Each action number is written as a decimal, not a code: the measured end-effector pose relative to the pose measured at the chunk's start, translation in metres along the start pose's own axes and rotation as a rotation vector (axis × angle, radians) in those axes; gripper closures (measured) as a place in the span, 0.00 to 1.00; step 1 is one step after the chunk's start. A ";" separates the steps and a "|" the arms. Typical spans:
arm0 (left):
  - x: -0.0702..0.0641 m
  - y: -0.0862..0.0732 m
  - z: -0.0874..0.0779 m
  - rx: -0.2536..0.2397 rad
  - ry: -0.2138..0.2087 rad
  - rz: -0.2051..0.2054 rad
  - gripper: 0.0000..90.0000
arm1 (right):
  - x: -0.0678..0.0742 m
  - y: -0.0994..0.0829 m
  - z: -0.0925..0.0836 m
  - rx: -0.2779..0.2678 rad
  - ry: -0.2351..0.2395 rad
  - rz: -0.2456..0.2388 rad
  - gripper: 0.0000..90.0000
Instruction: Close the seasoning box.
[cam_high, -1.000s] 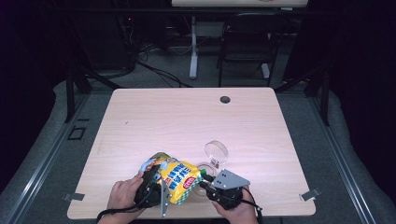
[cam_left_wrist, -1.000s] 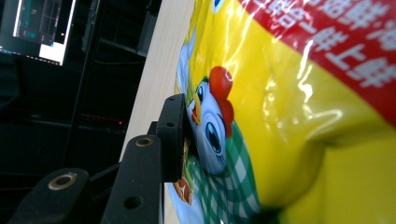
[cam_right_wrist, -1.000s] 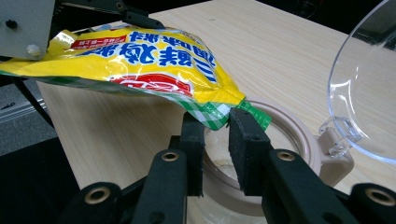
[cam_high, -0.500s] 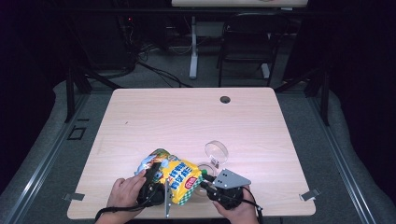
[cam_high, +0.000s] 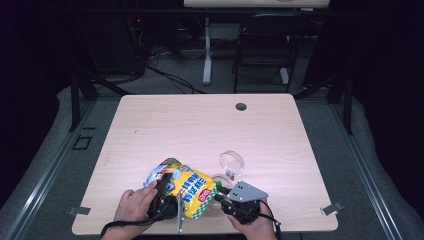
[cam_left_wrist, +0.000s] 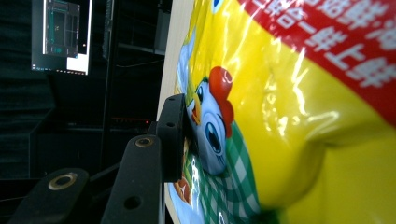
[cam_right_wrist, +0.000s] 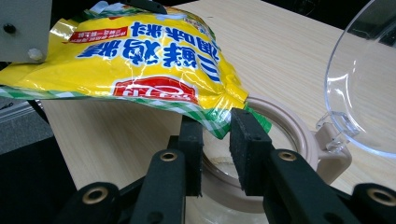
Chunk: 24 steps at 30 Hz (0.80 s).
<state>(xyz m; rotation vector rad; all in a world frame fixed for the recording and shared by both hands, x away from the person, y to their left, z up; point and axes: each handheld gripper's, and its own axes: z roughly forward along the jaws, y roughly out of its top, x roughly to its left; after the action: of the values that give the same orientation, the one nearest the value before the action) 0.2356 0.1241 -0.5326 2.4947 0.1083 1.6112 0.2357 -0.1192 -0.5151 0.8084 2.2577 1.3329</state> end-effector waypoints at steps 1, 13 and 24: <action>0.000 0.000 0.000 0.002 -0.004 0.001 0.71 | 0.000 0.000 0.000 0.001 -0.001 0.000 0.83; 0.003 0.004 -0.001 0.014 0.016 0.044 0.71 | -0.001 -0.001 0.001 -0.002 -0.005 0.015 0.83; 0.005 0.007 -0.002 0.022 0.031 0.077 0.71 | -0.002 -0.001 0.001 0.002 -0.007 0.018 0.83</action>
<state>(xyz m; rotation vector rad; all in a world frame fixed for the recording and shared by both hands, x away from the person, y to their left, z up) 0.2359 0.1184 -0.5266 2.5197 0.0343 1.6876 0.2377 -0.1201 -0.5162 0.8349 2.2516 1.3341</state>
